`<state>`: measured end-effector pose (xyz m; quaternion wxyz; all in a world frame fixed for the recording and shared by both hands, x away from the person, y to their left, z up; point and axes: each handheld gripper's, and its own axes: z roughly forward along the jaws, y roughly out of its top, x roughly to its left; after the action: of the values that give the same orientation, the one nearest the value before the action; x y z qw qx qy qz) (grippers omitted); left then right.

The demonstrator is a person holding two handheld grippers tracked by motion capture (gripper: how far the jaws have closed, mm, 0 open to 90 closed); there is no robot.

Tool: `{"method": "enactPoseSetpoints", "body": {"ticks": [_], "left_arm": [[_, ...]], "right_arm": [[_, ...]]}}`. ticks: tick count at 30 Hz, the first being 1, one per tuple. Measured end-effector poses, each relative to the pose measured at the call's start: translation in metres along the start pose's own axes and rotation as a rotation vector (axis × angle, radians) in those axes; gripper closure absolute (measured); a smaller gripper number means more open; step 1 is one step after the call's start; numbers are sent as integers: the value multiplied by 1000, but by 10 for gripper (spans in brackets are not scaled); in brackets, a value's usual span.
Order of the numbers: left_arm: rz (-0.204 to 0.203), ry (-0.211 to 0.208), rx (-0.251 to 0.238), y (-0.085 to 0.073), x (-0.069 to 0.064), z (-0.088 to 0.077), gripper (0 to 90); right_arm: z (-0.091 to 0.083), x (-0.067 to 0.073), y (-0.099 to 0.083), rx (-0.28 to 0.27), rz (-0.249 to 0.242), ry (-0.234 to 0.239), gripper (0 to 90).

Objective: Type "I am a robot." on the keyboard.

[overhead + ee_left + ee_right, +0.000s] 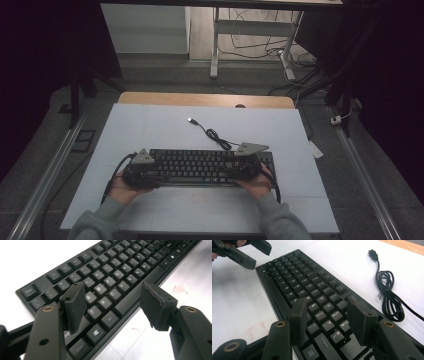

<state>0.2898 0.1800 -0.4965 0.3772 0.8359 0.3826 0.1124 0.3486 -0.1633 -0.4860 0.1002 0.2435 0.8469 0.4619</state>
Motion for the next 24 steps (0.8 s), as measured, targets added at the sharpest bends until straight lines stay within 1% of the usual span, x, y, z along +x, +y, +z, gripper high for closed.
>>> {"method": "enactPoseSetpoints", "body": {"ticks": [6, 10, 12, 20, 24], "left_arm": [[23, -27, 18, 10, -3, 11, 449], [26, -53, 25, 12, -6, 20, 499], [41, -57, 39, 12, -8, 23, 540], [59, -78, 40, 11, -10, 26, 758], [74, -87, 54, 11, -13, 29, 831]], "right_arm": [[-3, -2, -2, -2, -3, -6, 511], [-5, -2, -4, -1, 4, -9, 509], [-5, -2, -5, -5, 8, -13, 508], [-6, -4, -6, 1, 7, -18, 506], [-6, -4, -6, 1, 6, -20, 506]]}}
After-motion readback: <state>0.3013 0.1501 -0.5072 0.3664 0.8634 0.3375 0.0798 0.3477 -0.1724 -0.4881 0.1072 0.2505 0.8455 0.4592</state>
